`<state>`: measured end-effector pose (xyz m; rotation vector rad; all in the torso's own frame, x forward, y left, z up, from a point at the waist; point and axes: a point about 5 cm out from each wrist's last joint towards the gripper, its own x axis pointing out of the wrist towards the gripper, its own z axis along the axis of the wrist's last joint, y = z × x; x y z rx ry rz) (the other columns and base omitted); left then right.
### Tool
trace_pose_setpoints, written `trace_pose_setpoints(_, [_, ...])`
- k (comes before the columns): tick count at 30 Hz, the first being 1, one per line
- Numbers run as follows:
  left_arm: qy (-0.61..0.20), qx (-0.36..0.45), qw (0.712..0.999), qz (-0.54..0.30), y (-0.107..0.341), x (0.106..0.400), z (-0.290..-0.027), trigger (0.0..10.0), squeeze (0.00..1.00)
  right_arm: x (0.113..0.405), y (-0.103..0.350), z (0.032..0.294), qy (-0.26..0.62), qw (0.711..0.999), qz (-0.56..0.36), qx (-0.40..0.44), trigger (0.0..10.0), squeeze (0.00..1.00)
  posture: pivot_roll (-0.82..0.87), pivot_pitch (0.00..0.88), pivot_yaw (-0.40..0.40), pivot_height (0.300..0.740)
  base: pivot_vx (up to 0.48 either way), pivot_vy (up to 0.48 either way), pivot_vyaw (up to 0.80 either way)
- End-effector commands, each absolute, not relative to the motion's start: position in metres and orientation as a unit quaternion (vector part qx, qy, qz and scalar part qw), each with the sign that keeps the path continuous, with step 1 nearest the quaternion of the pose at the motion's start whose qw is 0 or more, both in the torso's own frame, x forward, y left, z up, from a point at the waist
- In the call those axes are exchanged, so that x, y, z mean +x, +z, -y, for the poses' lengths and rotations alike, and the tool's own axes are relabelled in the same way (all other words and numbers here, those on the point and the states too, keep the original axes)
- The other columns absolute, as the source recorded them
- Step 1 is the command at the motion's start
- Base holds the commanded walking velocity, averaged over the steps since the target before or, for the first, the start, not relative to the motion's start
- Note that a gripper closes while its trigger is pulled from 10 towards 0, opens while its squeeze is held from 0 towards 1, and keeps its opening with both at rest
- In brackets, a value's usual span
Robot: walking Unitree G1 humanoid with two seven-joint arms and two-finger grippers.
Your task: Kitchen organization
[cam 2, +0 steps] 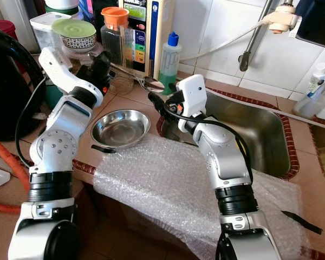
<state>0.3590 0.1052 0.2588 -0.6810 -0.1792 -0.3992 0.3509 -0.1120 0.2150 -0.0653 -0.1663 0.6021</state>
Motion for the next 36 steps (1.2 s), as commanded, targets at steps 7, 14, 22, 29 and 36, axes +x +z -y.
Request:
trace_pose_setpoints(7, [-0.222, -0.284, 0.929, 0.082, 0.258, 0.357, -0.083, 0.0, 0.00, 0.355, 0.223, 0.112, 0.289, 0.949, 0.103, -0.073, 10.0, 0.00, 0.13, 0.000, -0.042, 0.740, 0.000, 0.000, 0.00])
trace_pose_setpoints(14, [-0.224, -0.281, 0.930, 0.079, 0.259, 0.358, -0.078, 0.0, 0.00, 0.350, 0.215, 0.087, 0.340, 0.921, 0.110, -0.156, 10.0, 0.00, 0.13, 0.000, -0.042, 0.740, 0.000, 0.000, 0.00])
trace_pose_setpoints(22, [-0.218, -0.279, 0.933, 0.068, 0.258, 0.358, -0.071, 0.0, 0.00, 0.358, 0.202, 0.069, 0.307, 0.896, 0.128, -0.294, 10.0, 0.00, 0.13, 0.000, -0.045, 0.740, 0.000, 0.000, 0.00])
trace_pose_setpoints(29, [-0.198, -0.277, 0.938, 0.059, 0.253, 0.354, -0.071, 0.0, 0.00, 0.373, 0.209, 0.076, 0.212, 0.896, 0.153, -0.360, 10.0, 0.00, 0.14, 0.000, -0.048, 0.740, 0.000, 0.000, 0.00])
trace_pose_setpoints(36, [-0.185, -0.287, 0.939, 0.047, 0.246, 0.351, -0.069, 0.0, 0.00, 0.384, 0.198, 0.083, 0.170, 0.917, 0.113, -0.342, 0.0, 0.00, 0.14, 0.000, -0.049, 0.740, 0.000, 0.000, 0.00])
